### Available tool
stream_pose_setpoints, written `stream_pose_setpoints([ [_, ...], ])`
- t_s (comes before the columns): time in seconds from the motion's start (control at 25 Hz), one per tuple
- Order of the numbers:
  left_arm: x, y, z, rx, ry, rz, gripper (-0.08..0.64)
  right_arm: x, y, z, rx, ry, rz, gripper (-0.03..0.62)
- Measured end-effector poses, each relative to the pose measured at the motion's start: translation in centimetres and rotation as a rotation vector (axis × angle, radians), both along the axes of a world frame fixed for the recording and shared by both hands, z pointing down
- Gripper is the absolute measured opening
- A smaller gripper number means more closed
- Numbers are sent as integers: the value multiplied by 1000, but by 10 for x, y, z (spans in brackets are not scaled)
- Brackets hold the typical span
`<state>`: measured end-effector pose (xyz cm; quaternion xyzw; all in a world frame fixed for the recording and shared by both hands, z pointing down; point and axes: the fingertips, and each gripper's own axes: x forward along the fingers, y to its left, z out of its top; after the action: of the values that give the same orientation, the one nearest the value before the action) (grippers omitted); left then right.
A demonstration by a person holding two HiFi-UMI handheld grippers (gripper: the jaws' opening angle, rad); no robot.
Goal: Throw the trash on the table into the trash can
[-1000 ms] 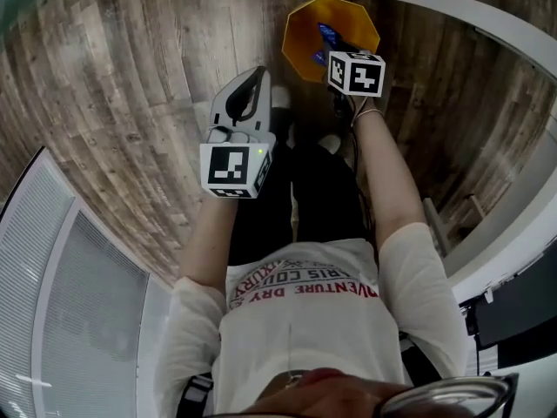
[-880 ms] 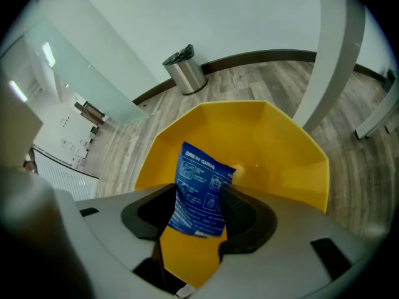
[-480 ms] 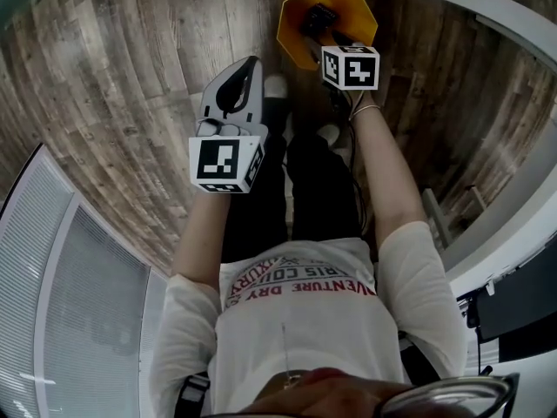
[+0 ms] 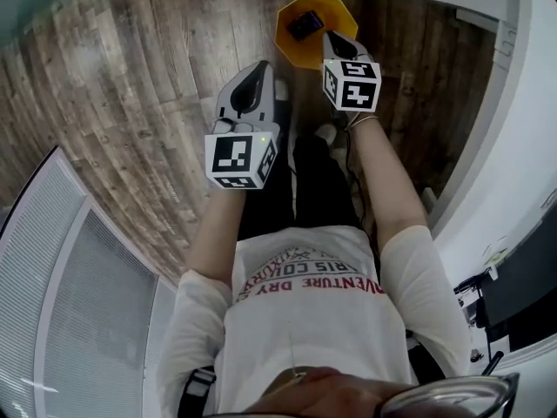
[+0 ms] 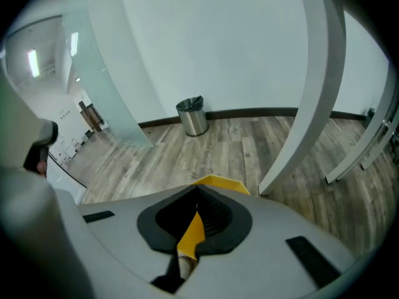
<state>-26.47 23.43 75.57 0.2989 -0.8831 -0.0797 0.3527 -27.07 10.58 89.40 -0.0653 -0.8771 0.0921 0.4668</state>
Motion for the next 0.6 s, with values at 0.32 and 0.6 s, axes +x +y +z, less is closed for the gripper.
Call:
stream_pose_setpoints([
  [0.32, -9, -28, -155, 50, -76, 2, 23, -11, -16, -211, -73, -205, 92, 26],
  [0.6, 2, -85, -300, 83, -201, 127, 23, 28, -66, -392, -100, -362, 196, 26],
])
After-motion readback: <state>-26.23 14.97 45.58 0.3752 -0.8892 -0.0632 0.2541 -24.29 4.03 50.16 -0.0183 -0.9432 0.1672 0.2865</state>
